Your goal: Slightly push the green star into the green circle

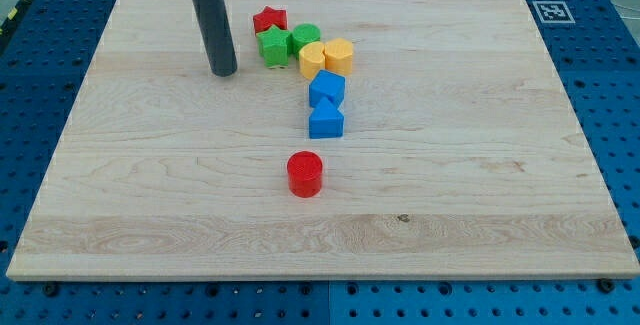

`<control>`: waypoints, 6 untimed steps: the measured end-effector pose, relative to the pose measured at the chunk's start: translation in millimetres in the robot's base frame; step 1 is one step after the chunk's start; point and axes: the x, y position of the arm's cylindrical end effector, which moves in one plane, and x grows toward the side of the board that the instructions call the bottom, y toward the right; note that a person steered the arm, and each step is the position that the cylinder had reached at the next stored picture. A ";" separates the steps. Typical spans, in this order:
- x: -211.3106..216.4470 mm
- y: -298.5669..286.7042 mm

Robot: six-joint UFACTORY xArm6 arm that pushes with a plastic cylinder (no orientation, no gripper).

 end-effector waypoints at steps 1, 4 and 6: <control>-1.7 5.5; -8.8 26.4; -23.4 34.3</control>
